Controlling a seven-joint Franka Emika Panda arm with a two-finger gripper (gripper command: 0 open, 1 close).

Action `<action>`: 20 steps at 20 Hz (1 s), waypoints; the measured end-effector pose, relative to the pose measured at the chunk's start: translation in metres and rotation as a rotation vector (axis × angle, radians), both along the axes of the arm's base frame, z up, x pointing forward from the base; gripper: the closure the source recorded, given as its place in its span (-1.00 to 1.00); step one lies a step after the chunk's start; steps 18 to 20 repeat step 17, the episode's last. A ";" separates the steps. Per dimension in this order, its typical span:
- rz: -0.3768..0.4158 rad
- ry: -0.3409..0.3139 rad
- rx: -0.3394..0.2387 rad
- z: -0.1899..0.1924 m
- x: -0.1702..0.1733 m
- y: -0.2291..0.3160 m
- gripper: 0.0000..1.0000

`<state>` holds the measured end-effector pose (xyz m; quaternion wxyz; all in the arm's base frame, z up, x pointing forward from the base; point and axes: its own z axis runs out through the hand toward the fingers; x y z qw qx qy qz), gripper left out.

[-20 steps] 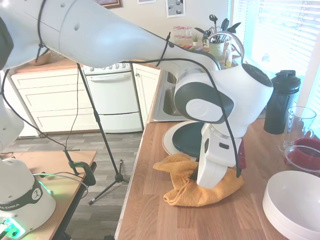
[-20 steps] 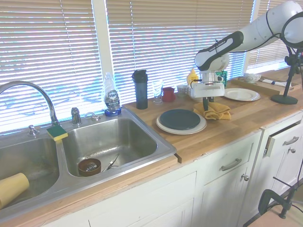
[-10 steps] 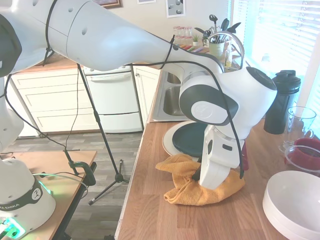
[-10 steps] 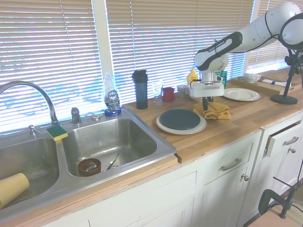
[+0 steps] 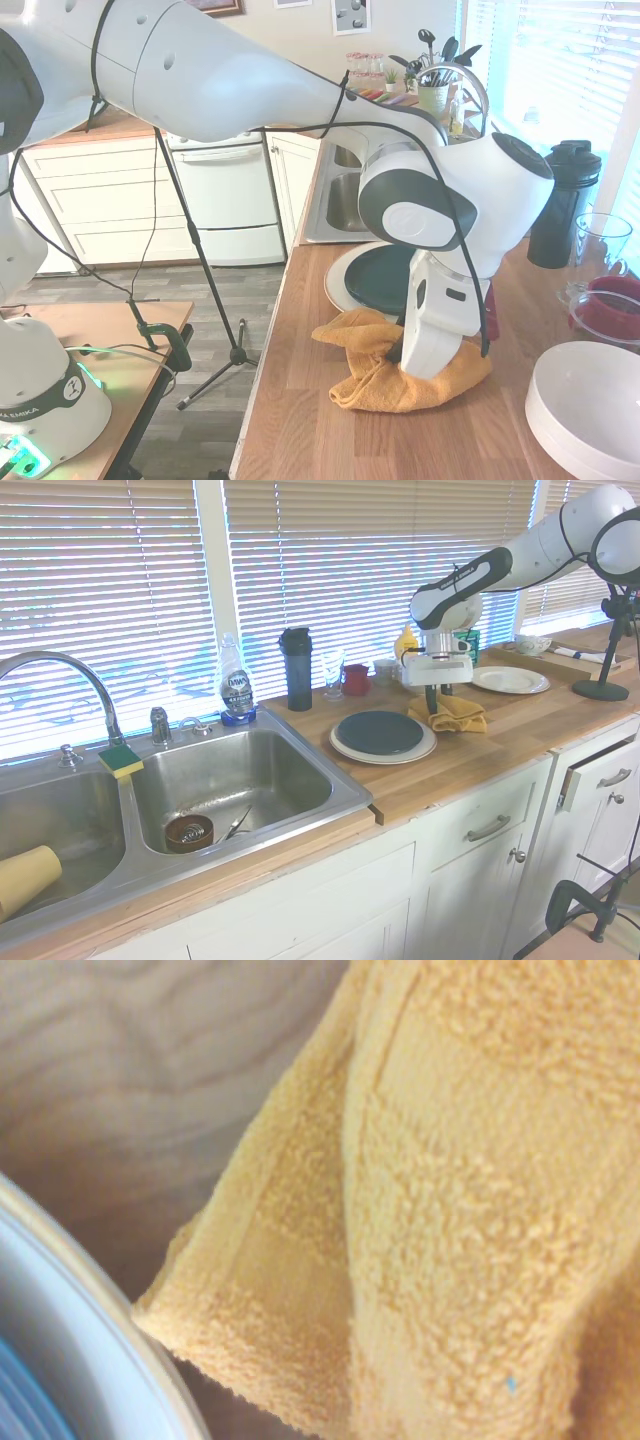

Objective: Wipe the blue plate in counterclockwise motion

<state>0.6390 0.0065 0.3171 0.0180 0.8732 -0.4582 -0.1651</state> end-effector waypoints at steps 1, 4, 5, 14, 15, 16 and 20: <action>0.001 -0.007 -0.004 0.001 0.001 0.000 -1.00; -0.001 -0.048 -0.022 0.005 0.003 -0.004 -1.00; -0.004 -0.063 -0.032 0.008 0.003 -0.007 -1.00; -0.004 -0.238 -0.147 0.056 -0.039 -0.013 -1.00; -0.004 -0.256 -0.154 0.064 -0.047 -0.015 -1.00; -0.007 -0.273 -0.156 0.073 -0.056 -0.017 -1.00; -0.009 -0.287 -0.156 0.082 -0.066 -0.020 -1.00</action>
